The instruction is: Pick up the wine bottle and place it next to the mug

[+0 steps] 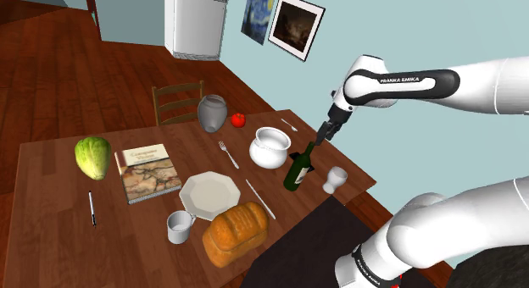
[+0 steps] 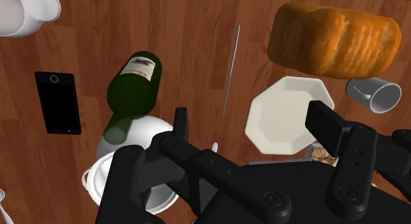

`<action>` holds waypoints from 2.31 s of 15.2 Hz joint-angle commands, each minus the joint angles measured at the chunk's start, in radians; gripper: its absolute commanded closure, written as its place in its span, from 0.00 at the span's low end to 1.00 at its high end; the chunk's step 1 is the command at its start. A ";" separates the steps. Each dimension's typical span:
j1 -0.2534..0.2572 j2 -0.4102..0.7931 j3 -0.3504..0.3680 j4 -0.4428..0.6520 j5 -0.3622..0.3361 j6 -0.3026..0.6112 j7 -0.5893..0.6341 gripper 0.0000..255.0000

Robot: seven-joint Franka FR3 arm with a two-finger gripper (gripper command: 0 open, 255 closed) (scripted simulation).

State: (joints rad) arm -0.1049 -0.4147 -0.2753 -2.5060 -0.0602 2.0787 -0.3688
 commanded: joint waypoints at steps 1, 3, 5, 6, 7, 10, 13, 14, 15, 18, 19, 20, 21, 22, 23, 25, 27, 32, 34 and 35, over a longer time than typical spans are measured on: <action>-0.006 0.063 -0.029 0.006 0.001 0.073 -0.034 0.00; -0.008 0.129 -0.056 0.021 0.011 0.138 -0.069 0.00; -0.009 0.199 -0.082 0.042 0.030 0.199 -0.109 0.00; -0.009 0.236 -0.095 0.054 0.044 0.228 -0.130 0.00; -0.010 0.273 -0.107 0.068 0.060 0.256 -0.153 0.00; -0.014 0.387 -0.135 0.119 0.125 0.332 -0.231 0.00; -0.030 0.505 -0.147 0.183 0.211 0.392 -0.319 0.00; -0.036 0.528 -0.146 0.198 0.229 0.402 -0.337 0.00; -0.038 0.540 -0.143 0.196 0.239 0.414 -0.343 0.00; -0.042 0.577 -0.133 0.194 0.270 0.449 -0.365 0.00; -0.044 0.589 -0.130 0.194 0.281 0.460 -0.373 0.00; -0.046 0.602 -0.126 0.194 0.292 0.471 -0.381 0.00; -0.048 0.614 -0.122 0.194 0.303 0.482 -0.388 0.00; -0.050 0.622 -0.119 0.194 0.310 0.488 -0.393 0.00; -0.050 0.622 -0.119 0.194 0.310 0.488 -0.393 0.00; -0.050 0.622 -0.119 0.194 0.310 0.488 -0.393 0.00; -0.050 0.622 -0.119 0.194 0.310 0.488 -0.393 0.00; -0.050 0.622 -0.119 0.194 0.309 0.488 -0.393 1.00; -0.050 0.621 -0.119 0.194 0.309 0.488 -0.393 1.00; -0.050 0.621 -0.119 0.194 0.309 0.488 -0.393 1.00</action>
State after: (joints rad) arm -0.1551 0.2065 -0.3946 -2.3120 0.2490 2.5666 -0.7613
